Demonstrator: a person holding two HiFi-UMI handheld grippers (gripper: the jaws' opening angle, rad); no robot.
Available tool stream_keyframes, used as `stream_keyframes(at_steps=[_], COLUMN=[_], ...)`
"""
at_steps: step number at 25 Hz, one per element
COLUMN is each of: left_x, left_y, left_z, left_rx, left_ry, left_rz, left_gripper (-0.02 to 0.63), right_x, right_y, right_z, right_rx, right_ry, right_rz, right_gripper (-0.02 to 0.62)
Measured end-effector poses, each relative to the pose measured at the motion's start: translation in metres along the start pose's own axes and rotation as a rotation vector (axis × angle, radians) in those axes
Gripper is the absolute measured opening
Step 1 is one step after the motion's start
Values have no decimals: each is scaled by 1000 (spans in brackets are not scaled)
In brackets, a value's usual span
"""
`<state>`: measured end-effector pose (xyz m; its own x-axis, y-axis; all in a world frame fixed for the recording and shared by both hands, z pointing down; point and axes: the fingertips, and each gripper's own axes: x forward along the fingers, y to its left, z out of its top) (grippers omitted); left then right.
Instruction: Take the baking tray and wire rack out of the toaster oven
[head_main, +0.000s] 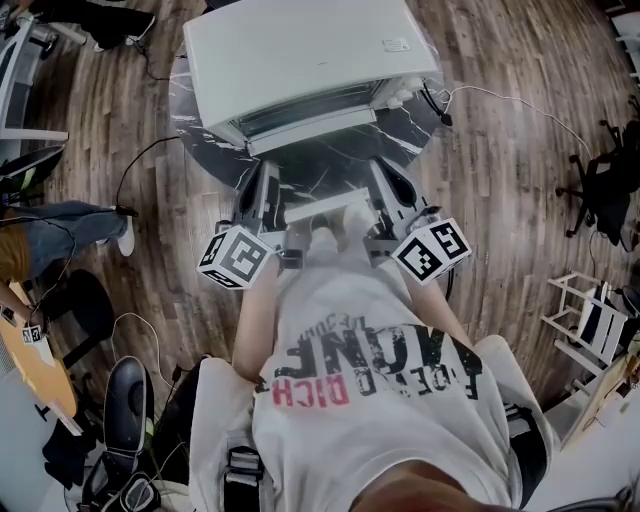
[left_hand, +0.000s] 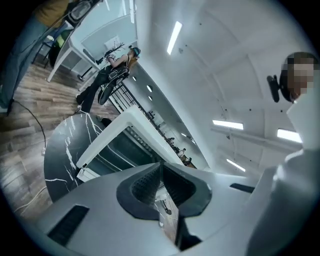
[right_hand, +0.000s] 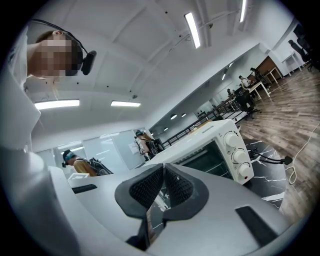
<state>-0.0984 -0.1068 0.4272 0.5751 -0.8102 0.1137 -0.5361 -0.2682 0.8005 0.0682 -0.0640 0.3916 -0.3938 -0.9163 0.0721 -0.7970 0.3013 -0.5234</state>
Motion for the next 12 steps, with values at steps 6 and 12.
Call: stream_keyframes(at_steps=[6,12], left_x=[27,72], left_y=[15,73], left_z=[2,-8], left_rx=[-127,-277], left_ry=[7,15], left_rz=[-41,61], left_gripper=[117,133], right_x=[2,8], right_y=[-8,-18], right_z=[-1,-3], right_rx=[18,36], right_ry=[3,20], right_rz=[-8,-15], right_gripper=[3,5])
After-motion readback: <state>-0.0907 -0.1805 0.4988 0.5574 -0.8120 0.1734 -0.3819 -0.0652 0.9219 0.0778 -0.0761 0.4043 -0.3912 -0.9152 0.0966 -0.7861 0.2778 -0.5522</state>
